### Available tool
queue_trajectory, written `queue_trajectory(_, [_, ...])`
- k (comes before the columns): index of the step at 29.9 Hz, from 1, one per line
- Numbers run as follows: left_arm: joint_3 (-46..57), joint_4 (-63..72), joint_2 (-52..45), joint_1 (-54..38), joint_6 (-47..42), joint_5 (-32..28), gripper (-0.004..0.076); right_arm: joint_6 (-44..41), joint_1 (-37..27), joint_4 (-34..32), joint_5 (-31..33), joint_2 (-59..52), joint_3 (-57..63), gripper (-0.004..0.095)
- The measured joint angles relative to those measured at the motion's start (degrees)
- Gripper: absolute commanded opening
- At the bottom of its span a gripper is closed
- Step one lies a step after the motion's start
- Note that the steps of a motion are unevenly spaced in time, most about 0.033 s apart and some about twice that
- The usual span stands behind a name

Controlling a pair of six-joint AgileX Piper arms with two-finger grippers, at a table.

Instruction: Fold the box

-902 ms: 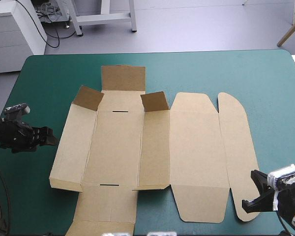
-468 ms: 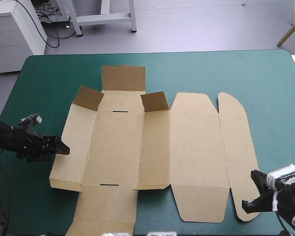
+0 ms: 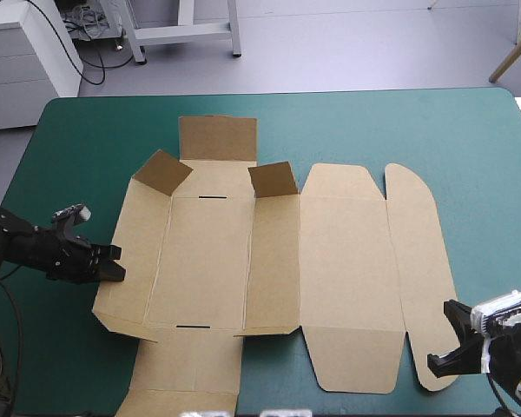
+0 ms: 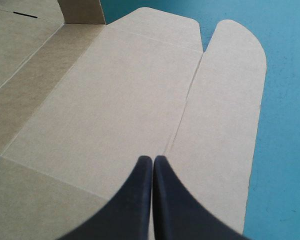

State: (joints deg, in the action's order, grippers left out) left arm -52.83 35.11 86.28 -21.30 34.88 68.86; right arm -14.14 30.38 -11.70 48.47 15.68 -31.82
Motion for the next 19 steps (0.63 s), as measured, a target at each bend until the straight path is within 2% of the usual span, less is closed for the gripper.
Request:
queue_trajectory(6, [-3.12,-2.82,-0.10,4.24,-1.10,0.58,-0.0010,0.90,0.00,0.00,0.00,0.00,0.04,-0.0014])
queue_trajectory(15, [-9.07,-17.59,-0.28,17.19,-11.60,0.47,-0.0010,1.43,0.00,0.00,0.00,0.00,0.11,-0.0014])
queue_trajectory(19, [-9.65,-20.73,-0.61,21.30,-13.23,0.52,-0.0008,1.43,0.00,0.00,0.00,0.00,0.11,-0.0014])
